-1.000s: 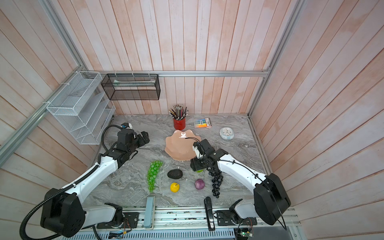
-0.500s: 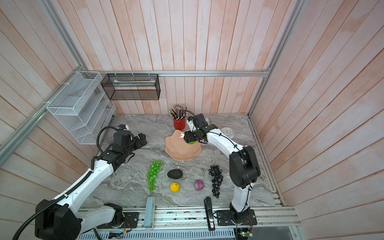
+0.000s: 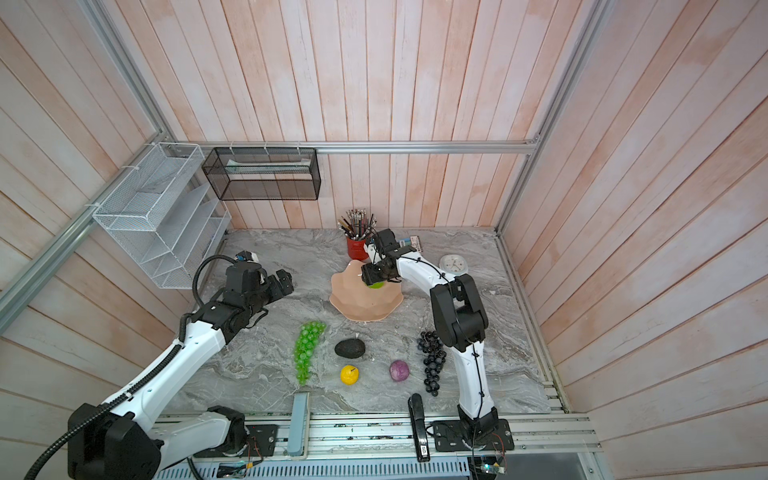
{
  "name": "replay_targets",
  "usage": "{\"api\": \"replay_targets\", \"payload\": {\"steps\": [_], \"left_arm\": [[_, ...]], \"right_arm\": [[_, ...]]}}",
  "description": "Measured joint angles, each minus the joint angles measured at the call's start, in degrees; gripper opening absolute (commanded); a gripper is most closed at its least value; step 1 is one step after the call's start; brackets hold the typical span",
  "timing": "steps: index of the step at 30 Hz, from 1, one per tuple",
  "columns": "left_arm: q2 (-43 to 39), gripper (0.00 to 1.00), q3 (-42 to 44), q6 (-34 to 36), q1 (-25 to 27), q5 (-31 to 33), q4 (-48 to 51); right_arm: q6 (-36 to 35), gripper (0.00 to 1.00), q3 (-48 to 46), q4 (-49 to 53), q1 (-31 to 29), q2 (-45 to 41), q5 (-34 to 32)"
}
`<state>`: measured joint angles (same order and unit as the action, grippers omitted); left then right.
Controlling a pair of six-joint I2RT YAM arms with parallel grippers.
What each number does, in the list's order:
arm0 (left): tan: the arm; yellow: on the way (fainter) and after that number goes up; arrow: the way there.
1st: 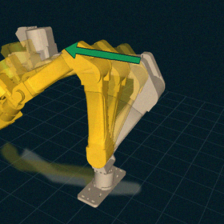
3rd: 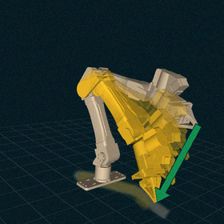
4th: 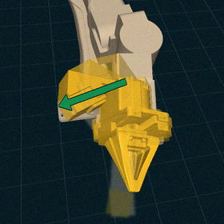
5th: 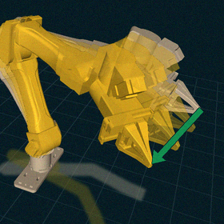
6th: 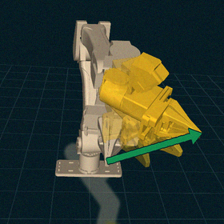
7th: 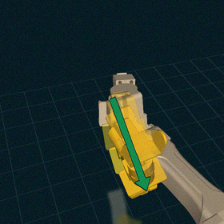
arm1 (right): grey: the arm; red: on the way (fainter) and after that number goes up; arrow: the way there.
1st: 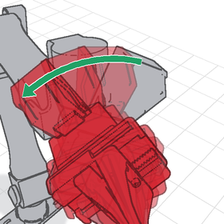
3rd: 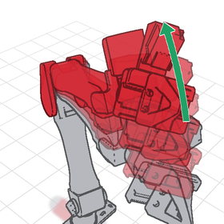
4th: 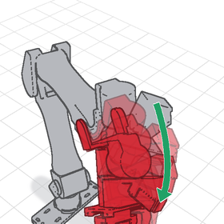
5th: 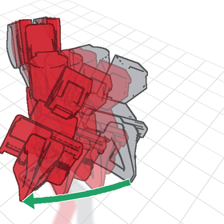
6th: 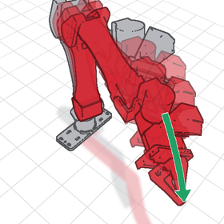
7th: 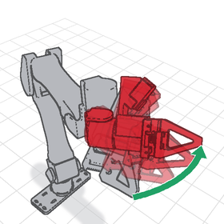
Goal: Place and organize the fake fruits in the fruit bowl
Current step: 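Carry the lime-green fruit with the right gripper into the peach bowl and release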
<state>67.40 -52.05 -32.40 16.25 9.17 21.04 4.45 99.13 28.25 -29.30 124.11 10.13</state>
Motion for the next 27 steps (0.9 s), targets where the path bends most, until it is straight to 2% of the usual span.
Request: {"api": "replay_targets", "payload": {"steps": [7,12,19,27], "left_arm": [[0.0,1.00,0.0,0.0,0.0,-0.9,0.0],[0.3,1.00,0.0,0.1,0.0,-1.0,0.1],[0.7,1.00,-1.0,0.5,0.0,-1.7,2.8],[3.1,1.00,-4.0,2.2,0.0,-8.2,6.2]], "right_arm": [[-0.2,0.52,2.4,0.6,-1.7,3.6,-1.4],[-0.8,0.71,4.6,1.4,-2.6,5.2,-2.9],[-2.0,0.92,5.0,2.2,-3.4,5.4,-5.2],[-3.2,0.96,4.9,4.0,-4.1,3.4,-6.6]]}}
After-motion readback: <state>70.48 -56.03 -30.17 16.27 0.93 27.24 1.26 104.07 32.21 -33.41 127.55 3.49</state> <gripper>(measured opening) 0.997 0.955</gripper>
